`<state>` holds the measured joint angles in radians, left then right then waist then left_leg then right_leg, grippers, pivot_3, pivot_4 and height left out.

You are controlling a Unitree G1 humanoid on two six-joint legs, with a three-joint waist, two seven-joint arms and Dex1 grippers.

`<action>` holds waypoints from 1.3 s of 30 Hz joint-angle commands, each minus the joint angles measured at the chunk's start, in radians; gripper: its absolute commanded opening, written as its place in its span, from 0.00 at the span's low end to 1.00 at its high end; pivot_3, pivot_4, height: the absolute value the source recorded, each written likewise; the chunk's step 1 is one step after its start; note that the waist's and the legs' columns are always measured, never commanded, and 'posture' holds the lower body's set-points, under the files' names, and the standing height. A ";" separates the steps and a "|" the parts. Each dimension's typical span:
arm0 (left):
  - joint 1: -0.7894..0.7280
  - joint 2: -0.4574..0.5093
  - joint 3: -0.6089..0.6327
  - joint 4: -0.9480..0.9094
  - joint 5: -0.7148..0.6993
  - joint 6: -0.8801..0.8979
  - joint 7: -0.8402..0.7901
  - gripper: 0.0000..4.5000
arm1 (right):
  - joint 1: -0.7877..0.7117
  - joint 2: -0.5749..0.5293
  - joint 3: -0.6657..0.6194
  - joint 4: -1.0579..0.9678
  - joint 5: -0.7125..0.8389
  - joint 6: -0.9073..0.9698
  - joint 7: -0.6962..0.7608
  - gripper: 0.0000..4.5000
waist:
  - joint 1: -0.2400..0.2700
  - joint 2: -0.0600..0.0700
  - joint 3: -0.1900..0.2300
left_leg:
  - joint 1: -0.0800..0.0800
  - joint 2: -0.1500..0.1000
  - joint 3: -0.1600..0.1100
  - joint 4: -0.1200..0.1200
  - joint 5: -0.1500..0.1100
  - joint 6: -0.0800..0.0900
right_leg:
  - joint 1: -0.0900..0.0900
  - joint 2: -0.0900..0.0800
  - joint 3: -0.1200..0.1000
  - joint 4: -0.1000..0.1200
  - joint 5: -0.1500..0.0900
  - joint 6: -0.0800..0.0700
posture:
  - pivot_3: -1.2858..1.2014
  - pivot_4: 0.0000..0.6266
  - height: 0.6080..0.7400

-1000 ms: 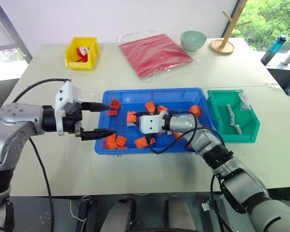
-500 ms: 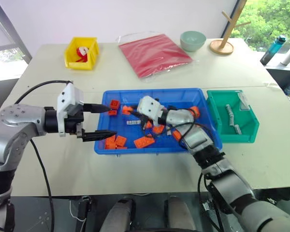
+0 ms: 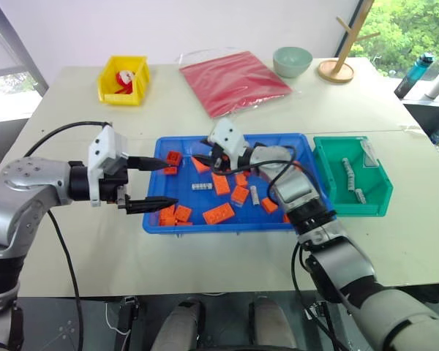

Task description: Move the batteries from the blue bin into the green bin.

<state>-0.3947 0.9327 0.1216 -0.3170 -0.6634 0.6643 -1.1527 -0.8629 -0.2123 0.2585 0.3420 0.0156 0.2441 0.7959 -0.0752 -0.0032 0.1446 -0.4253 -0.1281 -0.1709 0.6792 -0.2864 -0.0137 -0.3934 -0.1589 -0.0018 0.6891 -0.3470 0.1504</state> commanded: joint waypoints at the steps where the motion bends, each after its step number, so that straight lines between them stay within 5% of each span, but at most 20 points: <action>1: 0.005 0.001 0.021 -0.024 -0.008 -0.016 0.004 1.00 | 0.046 -0.060 0.022 -0.210 0.066 0.129 0.124 0.51 | 0.003 0.000 0.000 | 0.000 0.000 0.000 0.000 0.000 0.000 | 0.000 0.000 0.000 0.000 0.000 0.000 | 0.52 0.24 0.82; 11: 0.023 -0.006 0.022 -0.037 -0.008 -0.023 0.014 1.00 | 0.092 -0.110 0.079 -0.259 0.063 0.279 0.179 0.51 | 0.004 0.000 0.000 | 0.000 0.000 0.000 0.000 0.000 0.000 | 0.000 -0.001 0.000 0.000 0.000 0.000 | 0.52 0.24 0.82; 25: 0.021 -0.006 0.024 -0.047 -0.009 -0.021 0.021 1.00 | -0.008 -0.066 0.176 -0.014 -0.048 0.134 0.198 0.51 | 0.005 0.000 0.000 | 0.000 0.000 0.000 0.000 0.000 0.000 | 0.000 -0.001 0.000 -0.001 0.000 0.000 | 0.52 0.24 0.82; 28: 0.026 -0.011 0.025 -0.051 -0.009 -0.025 0.027 1.00 | 0.001 -0.071 0.192 -0.008 -0.066 0.121 0.209 0.32 | 0.004 0.000 0.000 | 0.000 0.000 0.000 0.000 0.000 0.000 | 0.000 -0.001 0.000 -0.001 0.000 0.000 | 0.52 0.24 0.82; 31: 0.025 -0.014 0.022 -0.049 -0.007 -0.028 0.030 1.00 | 0.007 -0.074 0.199 -0.008 -0.073 0.119 0.219 0.03 | 0.003 0.000 0.000 | 0.000 0.000 0.000 0.000 0.000 0.000 | 0.000 -0.001 0.000 -0.001 0.000 0.000 | 0.52 0.24 0.82; 39: 0.023 -0.023 0.012 -0.029 0.002 -0.045 0.027 1.00 | -0.012 -0.089 0.089 -0.113 0.000 0.251 0.210 0.01 | 0.005 0.000 0.000 | 0.000 0.000 0.000 0.000 0.000 0.000 | 0.000 0.000 0.000 0.000 0.000 0.000 | 0.52 0.24 0.82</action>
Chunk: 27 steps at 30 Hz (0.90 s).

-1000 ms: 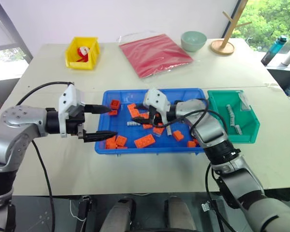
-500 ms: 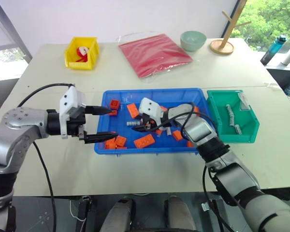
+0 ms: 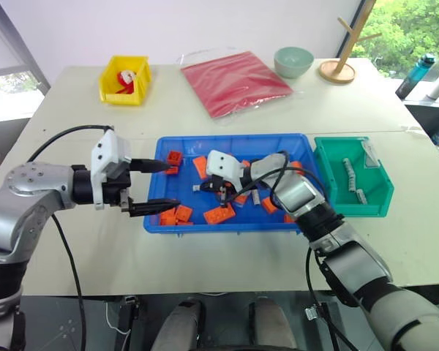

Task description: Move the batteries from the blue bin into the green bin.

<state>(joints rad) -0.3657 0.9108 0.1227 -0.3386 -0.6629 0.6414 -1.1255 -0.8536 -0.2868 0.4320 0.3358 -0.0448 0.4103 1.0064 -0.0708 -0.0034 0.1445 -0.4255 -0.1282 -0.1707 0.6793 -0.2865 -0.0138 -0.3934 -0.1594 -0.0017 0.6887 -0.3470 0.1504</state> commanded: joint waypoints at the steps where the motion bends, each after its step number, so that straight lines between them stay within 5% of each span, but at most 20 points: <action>1: -0.003 -0.001 0.010 -0.005 0.003 -0.024 -0.004 1.00 | -0.022 -0.023 -0.104 -0.131 0.078 0.116 0.003 0.01 | 0.000 0.000 0.000 | 0.000 0.000 0.000 0.000 0.000 0.000 | 0.000 0.000 0.000 0.000 0.000 0.000 | 0.52 0.24 0.82; 3: -0.003 -0.002 0.009 0.002 0.006 -0.028 -0.008 1.00 | -0.022 -0.032 -0.122 -0.161 0.097 0.158 0.005 0.01 | 0.001 0.000 0.000 | 0.000 0.000 0.000 0.000 0.000 0.000 | 0.000 0.000 0.000 0.000 0.000 0.000 | 0.52 0.24 0.82; 6: -0.023 -0.008 -0.001 0.022 0.012 -0.034 -0.014 1.00 | -0.019 -0.026 -0.109 -0.175 0.090 0.167 -0.008 0.17 | 0.000 0.000 0.000 | 0.000 0.000 0.000 0.000 0.000 0.000 | 0.000 0.000 0.000 0.000 0.000 0.000 | 0.52 0.24 0.82; 9: -0.044 -0.012 -0.009 0.040 0.017 -0.041 -0.019 1.00 | -0.016 -0.011 -0.073 -0.151 0.055 0.124 -0.028 0.46 | 0.000 0.000 0.000 | 0.000 0.000 0.000 0.000 0.000 0.000 | 0.000 0.000 0.000 0.000 0.000 0.000 | 0.52 0.24 0.82; 24: -0.012 -0.016 0.020 0.035 0.017 -0.040 -0.001 1.00 | -0.014 0.022 0.001 0.109 -0.032 -0.087 -0.038 0.46 | -0.002 0.000 0.000 | 0.000 0.000 0.000 0.000 0.000 0.000 | 0.000 0.000 0.000 0.000 0.000 0.000 | 0.52 0.24 0.82; 27: 0.015 -0.040 0.023 0.039 0.031 -0.081 0.014 1.00 | -0.018 0.030 -0.010 0.143 -0.033 -0.103 -0.042 0.29 | -0.001 0.000 0.000 | 0.000 0.000 0.000 0.000 0.000 0.000 | 0.000 0.000 0.000 0.000 0.000 0.000 | 0.52 0.24 0.82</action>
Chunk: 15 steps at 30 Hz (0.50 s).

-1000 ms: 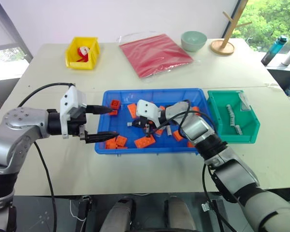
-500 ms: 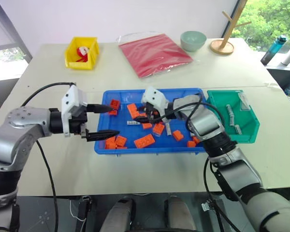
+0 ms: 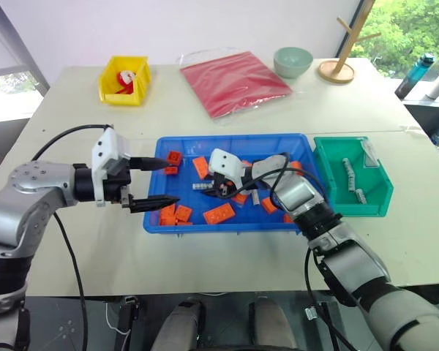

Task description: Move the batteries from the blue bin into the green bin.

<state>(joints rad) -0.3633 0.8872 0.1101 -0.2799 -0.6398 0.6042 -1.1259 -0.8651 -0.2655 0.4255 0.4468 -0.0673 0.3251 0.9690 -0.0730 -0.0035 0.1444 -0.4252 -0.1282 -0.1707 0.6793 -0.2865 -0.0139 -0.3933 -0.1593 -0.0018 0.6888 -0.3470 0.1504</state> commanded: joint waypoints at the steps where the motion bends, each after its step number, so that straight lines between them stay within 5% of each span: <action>1: 0.018 -0.023 0.040 -0.012 0.010 -0.055 0.019 1.00 | -0.007 0.011 -0.006 0.035 -0.010 -0.019 -0.004 0.17 | 0.002 0.000 0.000 | 0.000 0.000 0.000 0.000 0.000 0.000 | 0.000 0.000 0.000 0.000 0.000 0.000 | 0.52 0.24 0.82; 3: 0.022 -0.032 0.046 0.008 0.015 -0.074 0.022 1.00 | -0.004 0.010 -0.010 0.024 -0.009 -0.012 0.000 0.02 | 0.002 -0.001 0.000 | 0.000 0.000 0.000 0.000 0.000 0.000 | 0.000 0.000 0.000 0.000 0.000 0.000 | 0.52 0.24 0.82; 9: 0.023 -0.047 0.042 0.060 0.042 -0.145 0.007 1.00 | 0.026 -0.026 -0.073 -0.158 0.054 0.103 0.023 0.02 | 0.002 0.000 0.000 | 0.000 0.000 0.000 0.000 0.000 0.000 | 0.000 0.000 0.000 0.000 0.000 0.000 | 0.52 0.24 0.82; 15: 0.026 -0.060 0.024 0.075 0.043 -0.151 -0.007 1.00 | 0.002 -0.166 -0.359 -0.475 0.232 0.458 -0.028 0.02 | 0.007 0.000 0.000 | -0.001 -0.001 0.000 0.001 0.000 0.000 | 0.000 -0.001 0.000 0.000 0.000 0.000 | 0.52 0.24 0.82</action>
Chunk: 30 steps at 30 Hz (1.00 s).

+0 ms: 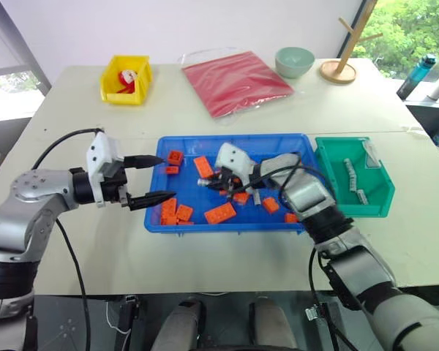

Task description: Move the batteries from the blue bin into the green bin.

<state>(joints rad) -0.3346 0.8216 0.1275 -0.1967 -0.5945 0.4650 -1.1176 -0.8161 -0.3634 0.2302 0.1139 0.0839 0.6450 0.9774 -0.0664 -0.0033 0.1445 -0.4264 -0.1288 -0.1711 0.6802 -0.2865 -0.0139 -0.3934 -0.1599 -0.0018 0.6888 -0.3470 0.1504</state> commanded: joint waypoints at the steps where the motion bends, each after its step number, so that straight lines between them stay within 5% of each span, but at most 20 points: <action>1: -0.003 0.002 0.006 -0.007 -0.006 -0.011 -0.020 1.00 | -0.050 -0.114 -0.230 -0.170 0.103 0.198 -0.055 0.02 | 0.003 0.000 0.000 | 0.000 0.000 0.000 0.000 0.000 0.000 | 0.000 0.000 0.000 0.000 0.000 0.000 | 0.52 0.24 0.82; 9: -0.027 -0.038 -0.012 0.020 0.001 -0.024 -0.023 1.00 | 0.199 -0.497 -0.523 -0.260 0.127 0.371 -0.105 0.02 | 0.026 0.000 0.000 | 0.000 -0.002 0.003 -0.001 0.000 0.001 | 0.001 -0.005 0.000 -0.003 0.000 0.000 | 0.52 0.24 0.82; 16: -0.071 -0.065 -0.049 0.047 0.021 -0.040 -0.033 1.00 | 0.444 -0.558 -0.640 -0.328 0.144 0.376 -0.165 0.02 | 0.020 0.000 0.000 | 0.001 0.000 0.010 -0.001 -0.001 0.002 | 0.000 -0.006 0.000 -0.002 0.000 0.000 | 0.52 0.24 0.82; 22: -0.088 -0.074 -0.049 0.054 0.019 -0.040 -0.038 1.00 | 0.452 -0.551 -0.611 -0.338 0.167 0.374 -0.218 0.65 | 0.022 0.000 0.000 | 0.001 -0.001 0.010 0.000 -0.001 0.002 | 0.001 -0.006 0.000 -0.002 0.000 0.000 | 0.52 0.24 0.82; 30: -0.065 -0.073 -0.040 0.027 0.014 -0.033 -0.026 1.00 | 0.261 -0.514 -0.460 -0.453 0.331 0.452 -0.177 0.65 | 0.022 0.000 0.000 | 0.001 0.000 0.009 0.000 -0.001 0.002 | 0.001 -0.005 -0.001 -0.003 0.000 0.000 | 0.52 0.24 0.82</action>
<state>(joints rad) -0.3977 0.7421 0.0634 -0.1335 -0.5758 0.4434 -1.1482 -0.5385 -0.8809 -0.2580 -0.3023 0.3859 1.0858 0.7981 -0.0446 -0.0033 0.1444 -0.4258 -0.1287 -0.1624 0.6802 -0.2874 -0.0122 -0.3922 -0.1652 -0.0027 0.6852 -0.3470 0.1505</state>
